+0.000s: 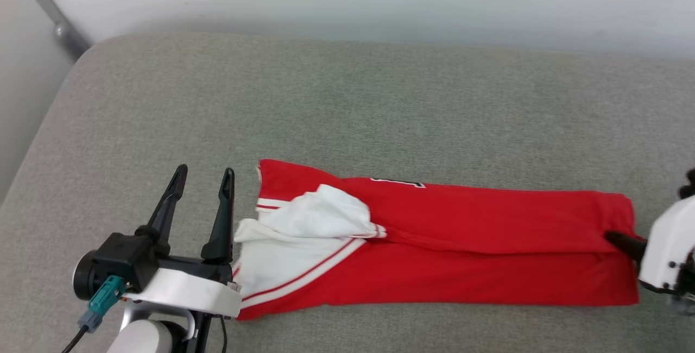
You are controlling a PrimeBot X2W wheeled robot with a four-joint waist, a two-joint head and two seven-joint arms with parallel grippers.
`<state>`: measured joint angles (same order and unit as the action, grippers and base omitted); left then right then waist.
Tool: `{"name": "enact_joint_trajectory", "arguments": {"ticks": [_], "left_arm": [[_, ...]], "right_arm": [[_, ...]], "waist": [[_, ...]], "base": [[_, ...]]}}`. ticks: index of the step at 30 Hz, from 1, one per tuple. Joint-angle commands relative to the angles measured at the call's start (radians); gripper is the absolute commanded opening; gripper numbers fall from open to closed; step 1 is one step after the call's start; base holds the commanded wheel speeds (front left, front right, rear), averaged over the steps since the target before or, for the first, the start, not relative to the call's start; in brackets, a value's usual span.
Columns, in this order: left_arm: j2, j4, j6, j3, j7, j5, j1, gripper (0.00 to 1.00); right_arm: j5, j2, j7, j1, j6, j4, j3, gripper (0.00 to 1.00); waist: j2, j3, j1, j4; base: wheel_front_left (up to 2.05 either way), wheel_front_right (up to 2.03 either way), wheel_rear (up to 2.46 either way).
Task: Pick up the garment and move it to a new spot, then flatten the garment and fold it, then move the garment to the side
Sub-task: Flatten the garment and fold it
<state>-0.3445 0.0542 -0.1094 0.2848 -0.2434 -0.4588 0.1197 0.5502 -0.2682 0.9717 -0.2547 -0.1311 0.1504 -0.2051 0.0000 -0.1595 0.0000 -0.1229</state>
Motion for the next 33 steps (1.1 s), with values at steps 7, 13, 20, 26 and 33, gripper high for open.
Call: {"name": "enact_joint_trajectory", "arguments": {"ticks": [7, 13, 20, 26, 33], "left_arm": [[-0.024, 0.009, -0.021, -0.005, 0.015, 0.013, -0.034, 1.00], [-0.028, 0.013, -0.028, 0.002, 0.018, 0.016, -0.040, 1.00], [-0.022, 0.010, -0.026, 0.008, 0.016, 0.004, -0.039, 1.00], [-0.007, -0.004, -0.017, 0.024, 0.017, 0.000, -0.018, 1.00], [0.004, -0.021, -0.008, 0.048, 0.020, -0.007, -0.006, 1.00]], "right_arm": [[-0.027, -0.054, 0.023, 0.045, 0.001, -0.037, -0.194, 0.00], [-0.049, -0.017, 0.068, 0.037, 0.001, -0.078, -0.320, 0.00], [0.138, 0.177, 0.227, -0.032, 0.001, -0.096, -0.341, 0.00], [0.355, 0.221, 0.264, -0.035, 0.001, -0.009, -0.213, 0.00], [0.537, 0.219, 0.077, -0.061, 0.001, 0.124, 0.108, 0.00]], "waist": [[0.0000, 0.018, 0.0000, 0.052], [0.0000, 0.022, 0.0000, 0.068], [0.0000, 0.026, 0.0000, 0.069], [0.0000, 0.032, 0.0000, 0.044], [0.0000, 0.039, 0.0000, 0.011]], "base": [[0.00, 0.00, 0.00], [0.00, 0.00, 0.00], [0.00, 0.00, 0.00], [0.00, 0.00, 0.00], [0.00, 0.00, 0.00]]}}
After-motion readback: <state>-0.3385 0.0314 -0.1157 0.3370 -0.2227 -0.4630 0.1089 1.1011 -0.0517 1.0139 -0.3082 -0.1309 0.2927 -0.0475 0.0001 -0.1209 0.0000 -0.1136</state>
